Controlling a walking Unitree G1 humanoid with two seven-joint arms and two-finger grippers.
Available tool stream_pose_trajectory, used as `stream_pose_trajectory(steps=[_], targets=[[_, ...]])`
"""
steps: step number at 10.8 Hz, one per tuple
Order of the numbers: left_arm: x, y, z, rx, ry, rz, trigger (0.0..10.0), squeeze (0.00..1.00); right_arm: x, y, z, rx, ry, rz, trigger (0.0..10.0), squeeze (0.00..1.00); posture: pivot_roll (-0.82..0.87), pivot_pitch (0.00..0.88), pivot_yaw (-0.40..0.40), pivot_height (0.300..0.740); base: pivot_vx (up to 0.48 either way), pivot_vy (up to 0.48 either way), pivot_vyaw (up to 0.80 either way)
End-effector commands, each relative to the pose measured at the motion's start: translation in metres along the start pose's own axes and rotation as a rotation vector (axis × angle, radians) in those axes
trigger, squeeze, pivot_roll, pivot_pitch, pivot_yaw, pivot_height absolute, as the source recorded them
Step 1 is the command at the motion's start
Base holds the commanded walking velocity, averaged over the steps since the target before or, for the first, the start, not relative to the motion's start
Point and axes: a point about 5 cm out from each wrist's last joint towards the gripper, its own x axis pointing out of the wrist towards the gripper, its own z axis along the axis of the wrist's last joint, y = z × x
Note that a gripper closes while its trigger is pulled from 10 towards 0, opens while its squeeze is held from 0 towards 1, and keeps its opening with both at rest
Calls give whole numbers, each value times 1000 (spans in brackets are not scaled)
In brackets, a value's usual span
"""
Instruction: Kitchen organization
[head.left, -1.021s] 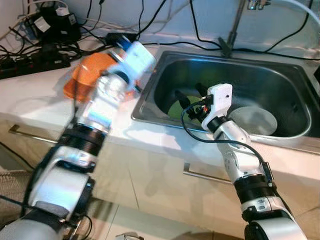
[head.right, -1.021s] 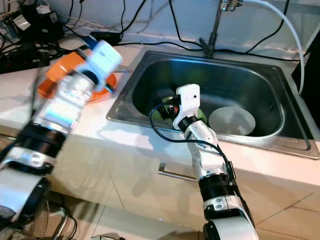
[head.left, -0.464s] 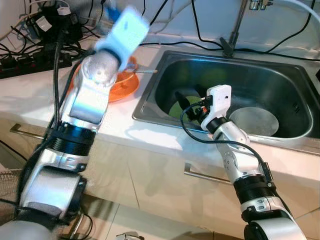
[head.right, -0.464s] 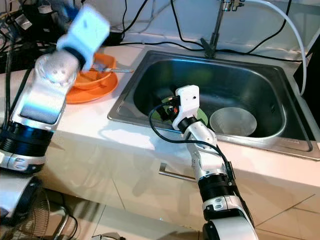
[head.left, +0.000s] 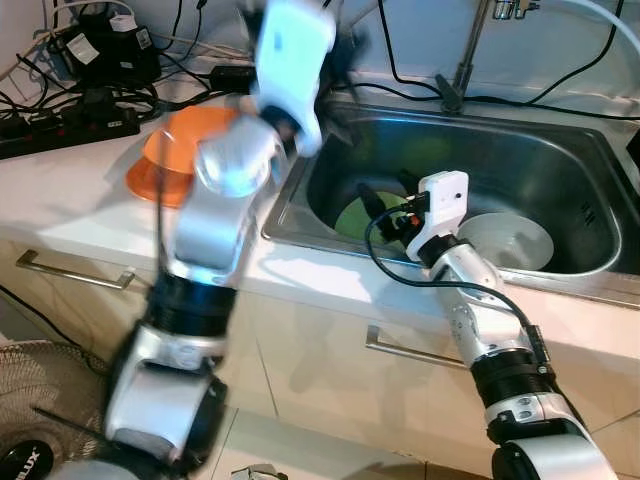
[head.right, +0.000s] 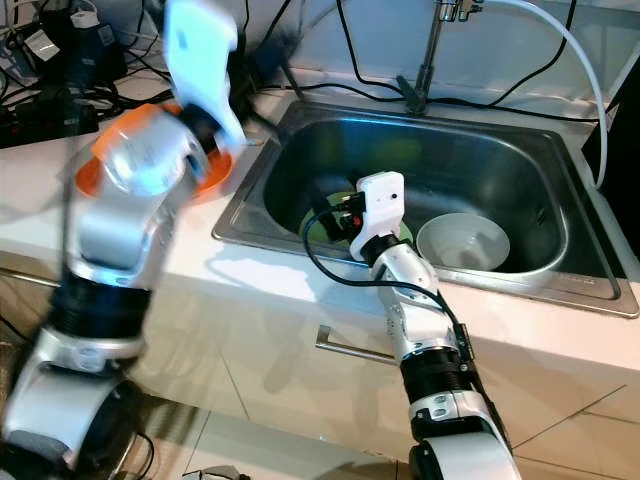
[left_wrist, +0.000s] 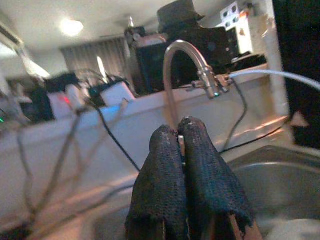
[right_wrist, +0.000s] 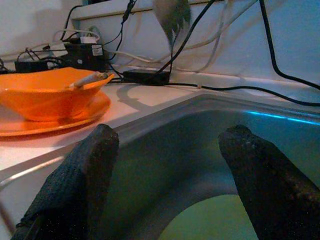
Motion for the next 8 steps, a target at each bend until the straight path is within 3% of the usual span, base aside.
stream_pose_trajectory(steps=[1, 2, 5, 8], targets=[[-4, 4, -6, -89, 5, -3, 10000, 0, 1, -4, 7, -20, -24, -14, 10000, 0, 90, 0, 18, 740, 0, 0, 0], [-6, 1, -14, -176, 16, -35, 10000, 0, 1, -5, 8, -27, -28, -18, 10000, 0, 84, 0, 20, 740, 0, 0, 0], [-16, -7, -40, -276, 91, -94, 10000, 0, 1, -4, 11, -51, -40, -13, 10000, 0, 77, 0, 20, 740, 0, 0, 0], [-20, -13, -46, -339, 101, -126, 10000, 0, 4, 14, 13, -43, -53, 93, 10000, 0, 74, 0, 20, 740, 0, 0, 0]])
